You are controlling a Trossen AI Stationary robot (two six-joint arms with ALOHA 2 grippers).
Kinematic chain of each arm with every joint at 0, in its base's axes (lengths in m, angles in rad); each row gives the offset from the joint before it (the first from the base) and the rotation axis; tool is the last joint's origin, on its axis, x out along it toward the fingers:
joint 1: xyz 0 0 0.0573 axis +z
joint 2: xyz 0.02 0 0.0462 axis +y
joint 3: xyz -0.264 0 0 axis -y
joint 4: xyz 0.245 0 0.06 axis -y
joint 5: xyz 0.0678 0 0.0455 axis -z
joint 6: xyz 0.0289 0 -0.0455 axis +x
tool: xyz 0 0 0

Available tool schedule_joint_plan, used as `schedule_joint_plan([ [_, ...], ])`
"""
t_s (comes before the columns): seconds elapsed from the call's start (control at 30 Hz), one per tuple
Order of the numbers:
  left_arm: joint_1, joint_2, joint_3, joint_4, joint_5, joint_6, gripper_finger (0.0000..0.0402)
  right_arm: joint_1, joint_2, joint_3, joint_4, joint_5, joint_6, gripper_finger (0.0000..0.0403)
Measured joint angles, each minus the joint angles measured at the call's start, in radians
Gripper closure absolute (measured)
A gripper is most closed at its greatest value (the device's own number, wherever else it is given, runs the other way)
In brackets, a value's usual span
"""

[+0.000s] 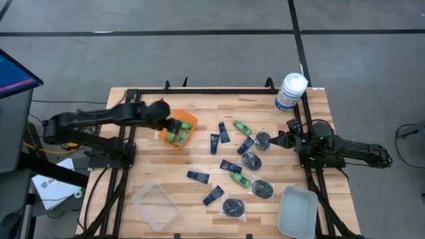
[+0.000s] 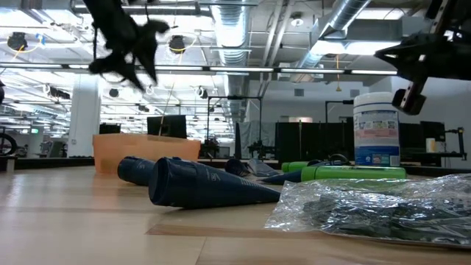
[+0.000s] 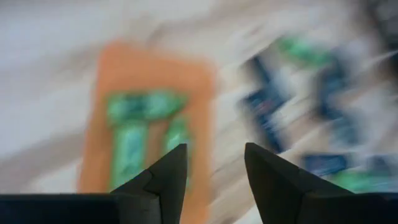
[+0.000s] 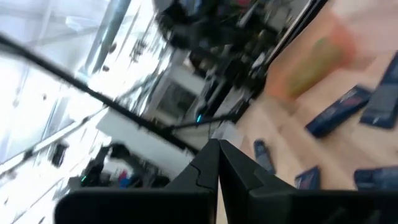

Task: Pick & Place Travel size toiletries
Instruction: Put the green shampoo bottle into the top orange bin

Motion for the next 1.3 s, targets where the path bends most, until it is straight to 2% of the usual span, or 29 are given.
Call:
schedule_joint_plan([
  [0.13, -0.003, -0.132, 0.001, 0.092, -0.023, 0.082, 0.0246, -0.001, 0.000, 0.000, 0.023, 0.095, 0.006, 0.0376],
  [0.23, -0.003, -0.213, 0.002, 0.121, -0.032, 0.140, 0.0240, -0.008, 0.010, 0.008, 0.055, 0.177, -0.041, 0.0337],
  [0.3, -0.003, -0.254, 0.002, 0.118, -0.037, 0.171, 0.0236, -0.018, 0.029, 0.030, 0.084, 0.194, -0.117, 0.0306],
  [0.47, -0.003, -0.314, -0.001, 0.114, -0.029, 0.192, 0.0221, -0.063, 0.193, 0.137, 0.071, 0.218, -0.213, 0.0234],
  [0.57, -0.003, -0.328, -0.001, 0.116, -0.035, 0.219, 0.0217, -0.083, 0.346, 0.235, 0.062, 0.217, -0.289, 0.0212],
  [0.67, -0.003, -0.331, -0.002, 0.116, -0.039, 0.243, 0.0219, -0.102, 0.531, 0.359, -0.024, 0.217, -0.366, 0.0209],
  [0.9, -0.003, -0.331, -0.002, 0.117, -0.038, 0.274, 0.0226, -0.149, 1.016, 0.763, -0.418, 0.217, -0.600, 0.0224],
  [1.03, -0.003, -0.332, -0.002, 0.116, -0.031, 0.277, 0.0223, -0.172, 1.274, 0.986, -0.614, 0.217, -0.741, 0.0219],
  [1.3, -0.003, -0.356, -0.002, 0.115, 0.003, 0.277, 0.0218, -0.210, 1.691, 1.343, -0.895, 0.218, -0.915, 0.0194],
])
